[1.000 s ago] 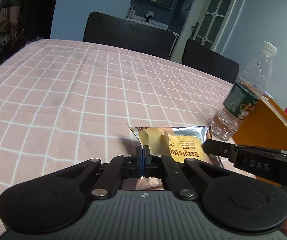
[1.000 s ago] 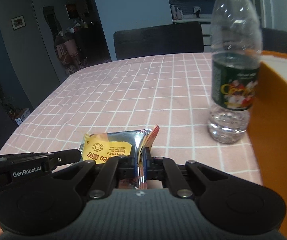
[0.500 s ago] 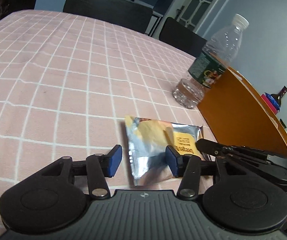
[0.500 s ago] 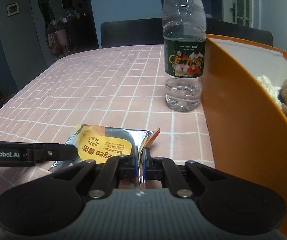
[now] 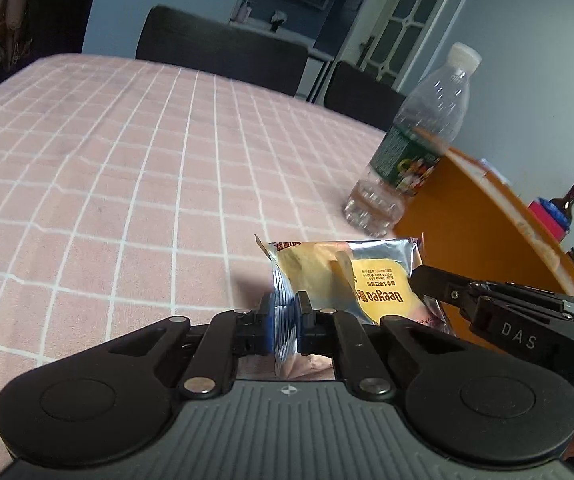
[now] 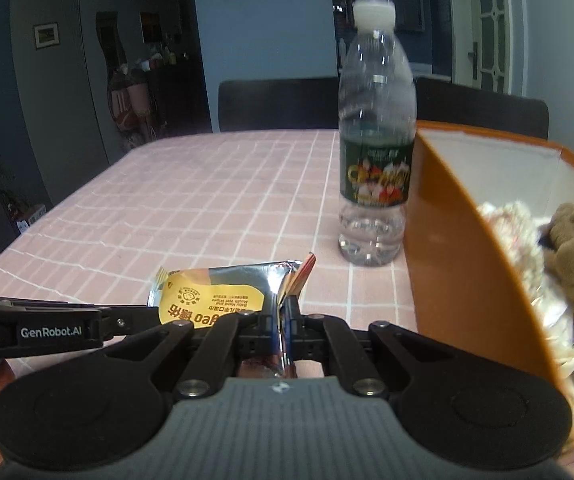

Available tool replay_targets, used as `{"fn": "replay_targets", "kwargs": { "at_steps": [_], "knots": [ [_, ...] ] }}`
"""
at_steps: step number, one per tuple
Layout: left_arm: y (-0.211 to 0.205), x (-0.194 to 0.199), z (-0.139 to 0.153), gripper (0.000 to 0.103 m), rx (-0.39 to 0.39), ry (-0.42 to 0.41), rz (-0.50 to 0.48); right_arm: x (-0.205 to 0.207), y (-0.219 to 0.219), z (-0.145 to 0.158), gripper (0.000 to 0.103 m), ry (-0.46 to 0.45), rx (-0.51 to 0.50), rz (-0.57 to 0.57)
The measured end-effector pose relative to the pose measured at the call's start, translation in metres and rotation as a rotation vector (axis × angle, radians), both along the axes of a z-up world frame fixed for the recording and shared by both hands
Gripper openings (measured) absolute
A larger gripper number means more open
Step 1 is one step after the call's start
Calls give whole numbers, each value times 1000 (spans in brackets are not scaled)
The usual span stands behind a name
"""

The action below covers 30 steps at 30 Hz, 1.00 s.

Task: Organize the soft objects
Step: 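Carry the snack packet over the box and release it inside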

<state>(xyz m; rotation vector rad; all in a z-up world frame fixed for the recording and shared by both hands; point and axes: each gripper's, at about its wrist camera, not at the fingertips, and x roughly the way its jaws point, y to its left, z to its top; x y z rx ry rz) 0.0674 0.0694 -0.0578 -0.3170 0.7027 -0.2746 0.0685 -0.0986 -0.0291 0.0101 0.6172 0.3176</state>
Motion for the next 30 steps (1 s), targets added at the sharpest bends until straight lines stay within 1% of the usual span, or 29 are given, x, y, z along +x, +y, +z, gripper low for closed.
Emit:
{"fn": "replay_targets", "kwargs": {
  "at_steps": [4,8,11,15,17,18,19,20,22,24,26,30],
  "knots": [
    [-8,-12,34,10,-7,-89,-24,-14,-14,31,0,-64,40,-8],
    [-29,-15,71,10,-19,-176,-95,-26,-41,66,0,-117,55,-43],
    [-56,-14,91,10,-7,-229,-170,-31,-68,87,0,-121,51,-85],
    [-99,-5,106,10,-13,-257,-286,-38,-109,103,0,-105,17,-158],
    [-126,-3,110,10,10,-267,-346,-41,-129,108,0,-82,2,-195],
    [-139,-1,111,0,25,-271,-375,-40,-138,109,0,-67,-10,-210],
    [-152,2,110,0,35,-261,-420,-39,-147,109,1,-51,-27,-220],
    [-164,5,108,0,24,-244,-467,-37,-156,109,0,-23,-29,-218],
    [-190,9,102,0,39,-212,-545,-31,-174,105,0,35,-8,-236],
    [-209,12,94,0,75,-201,-561,-25,-184,98,0,72,-33,-250],
    [-216,13,88,0,67,-175,-585,-18,-191,89,0,105,-43,-242],
    [-220,17,82,0,92,-164,-558,-6,-191,75,0,134,-79,-220]
  ]
}}
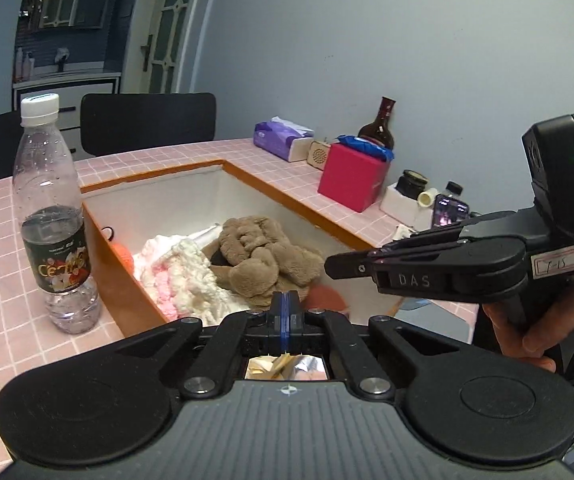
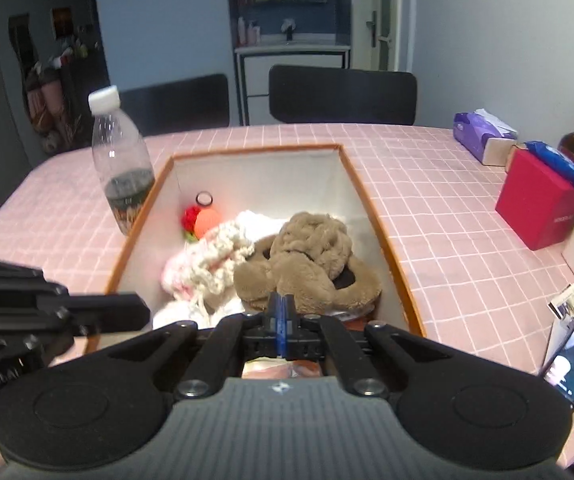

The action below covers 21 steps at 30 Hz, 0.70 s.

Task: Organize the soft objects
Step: 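Carry the snack packet over the box and release it inside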

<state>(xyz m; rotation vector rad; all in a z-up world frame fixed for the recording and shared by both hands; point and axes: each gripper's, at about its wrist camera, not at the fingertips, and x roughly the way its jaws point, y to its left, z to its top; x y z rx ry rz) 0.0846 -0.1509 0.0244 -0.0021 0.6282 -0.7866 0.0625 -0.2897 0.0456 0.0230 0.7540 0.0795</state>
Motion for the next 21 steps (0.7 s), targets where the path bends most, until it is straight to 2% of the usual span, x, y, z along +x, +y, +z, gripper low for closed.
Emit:
{"fn": "replay_targets", "kwargs": {
  "at_steps": [6,9,10,11,12,13,15,16,18,20,21],
  "knots": [
    [16,-1,5,1,12,-3,45,5,10,-3,3,13,6,73],
    [23,-7,15,2,12,-51,81,-1,19,4,6,-23,-8,104],
    [26,-10,18,6,16,-78,99,-5,21,7,14,-40,-12,106],
    [28,-13,22,9,20,-106,119,-9,23,11,26,-64,-12,105],
    [31,-16,25,11,23,-134,139,-13,24,15,31,-89,-9,102],
    [34,-19,28,13,28,-165,164,-16,25,17,36,-112,-8,96],
    [41,-26,34,20,36,-233,219,-24,30,23,39,-154,-9,84],
    [44,-30,36,25,35,-270,250,-28,32,25,43,-175,-5,77],
    [52,-39,40,29,31,-336,305,-36,37,29,53,-219,7,67],
    [59,-45,41,34,30,-387,357,-43,42,31,68,-262,11,58],
    [62,-49,41,37,31,-404,379,-47,46,31,71,-281,11,52]
  ]
}}
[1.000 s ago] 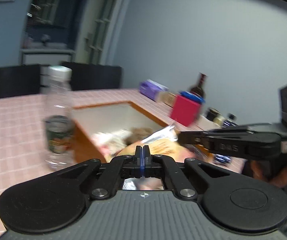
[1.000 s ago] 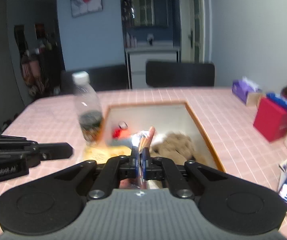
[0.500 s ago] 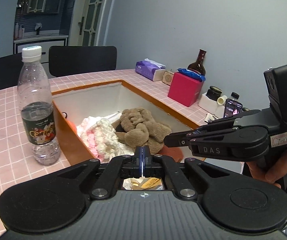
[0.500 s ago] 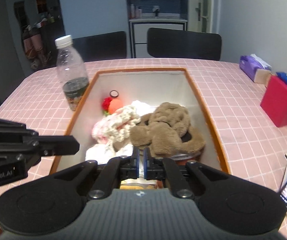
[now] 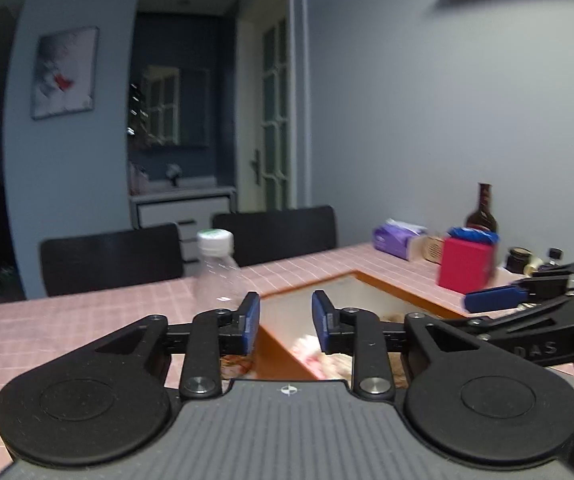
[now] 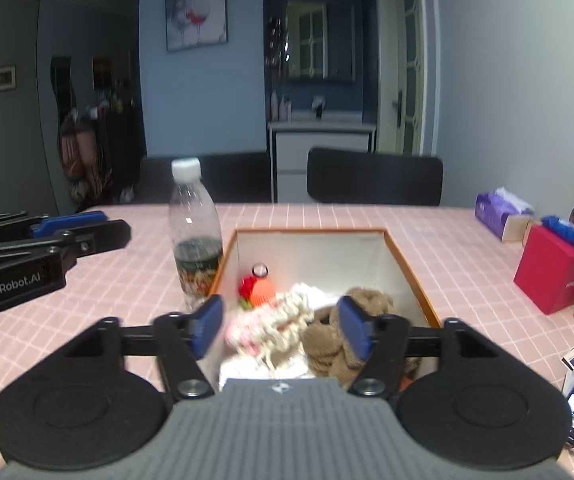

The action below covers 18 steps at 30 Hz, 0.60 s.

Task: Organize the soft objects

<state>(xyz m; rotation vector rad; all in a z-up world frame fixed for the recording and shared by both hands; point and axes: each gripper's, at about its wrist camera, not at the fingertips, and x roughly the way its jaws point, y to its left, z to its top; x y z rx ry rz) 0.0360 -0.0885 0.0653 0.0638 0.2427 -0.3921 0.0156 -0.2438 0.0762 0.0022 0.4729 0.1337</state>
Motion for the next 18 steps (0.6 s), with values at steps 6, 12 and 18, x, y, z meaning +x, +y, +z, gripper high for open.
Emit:
{"fn": "replay_targets", "kwargs": {
  "at_steps": [6,12,18],
  "knots": [
    [10,-17,-16,78,12,-77,80,-16,18,-13,87,-80,26,-26],
    [4,-25,-42,98,103,-78,158,-32,34,-33,100,-161,13,-101],
    [11,-32,-70,99,74,-77,166,-40,42,-58,100,-166,31,-153]
  ]
}}
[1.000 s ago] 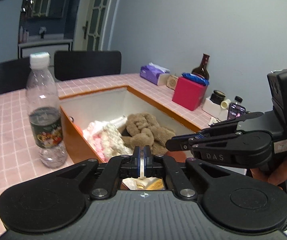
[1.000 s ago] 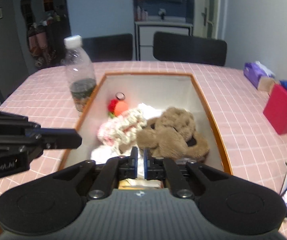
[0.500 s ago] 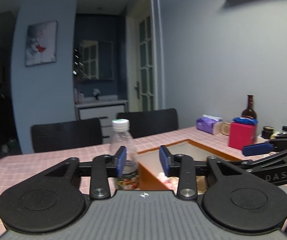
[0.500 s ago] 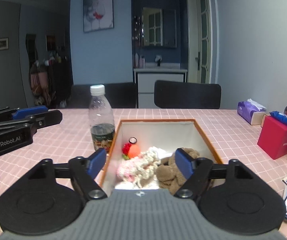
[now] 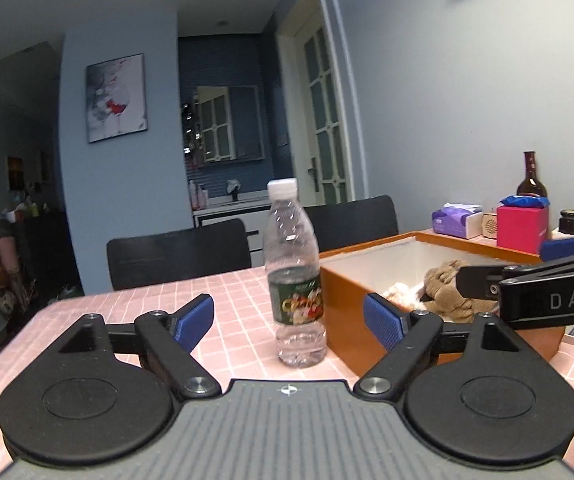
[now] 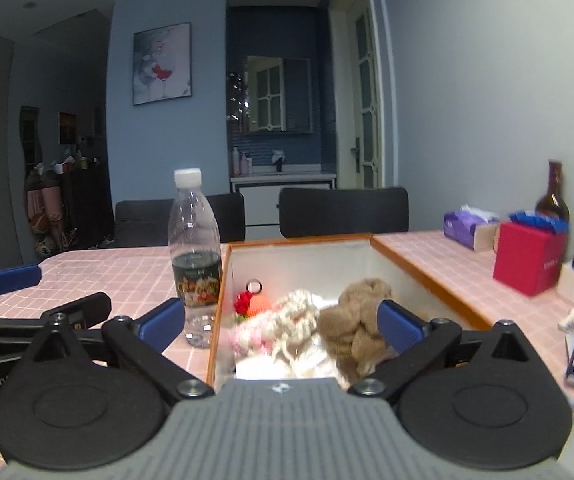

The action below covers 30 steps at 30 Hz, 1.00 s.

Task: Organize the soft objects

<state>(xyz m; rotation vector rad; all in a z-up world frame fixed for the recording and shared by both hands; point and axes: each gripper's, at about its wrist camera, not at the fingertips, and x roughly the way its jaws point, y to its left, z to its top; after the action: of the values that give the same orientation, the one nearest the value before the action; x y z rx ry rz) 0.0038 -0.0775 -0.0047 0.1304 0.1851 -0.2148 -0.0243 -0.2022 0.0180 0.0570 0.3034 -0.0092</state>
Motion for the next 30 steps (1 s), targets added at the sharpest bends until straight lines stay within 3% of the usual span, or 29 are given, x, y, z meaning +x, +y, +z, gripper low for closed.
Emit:
{"fn": "replay_targets", "kwargs": {
  "at_steps": [5,11,30],
  "knots": [
    [7,-1,-13,99,-15,48,31,2,1,-18,100,56,24,-23],
    [13,-2,-20,99,-21,100,72,-2,8,-26,100,62,-49,-56],
    [21,-9,-15,99,-45,84,90,-10,12,-19,100,54,-64,-77]
  ]
}}
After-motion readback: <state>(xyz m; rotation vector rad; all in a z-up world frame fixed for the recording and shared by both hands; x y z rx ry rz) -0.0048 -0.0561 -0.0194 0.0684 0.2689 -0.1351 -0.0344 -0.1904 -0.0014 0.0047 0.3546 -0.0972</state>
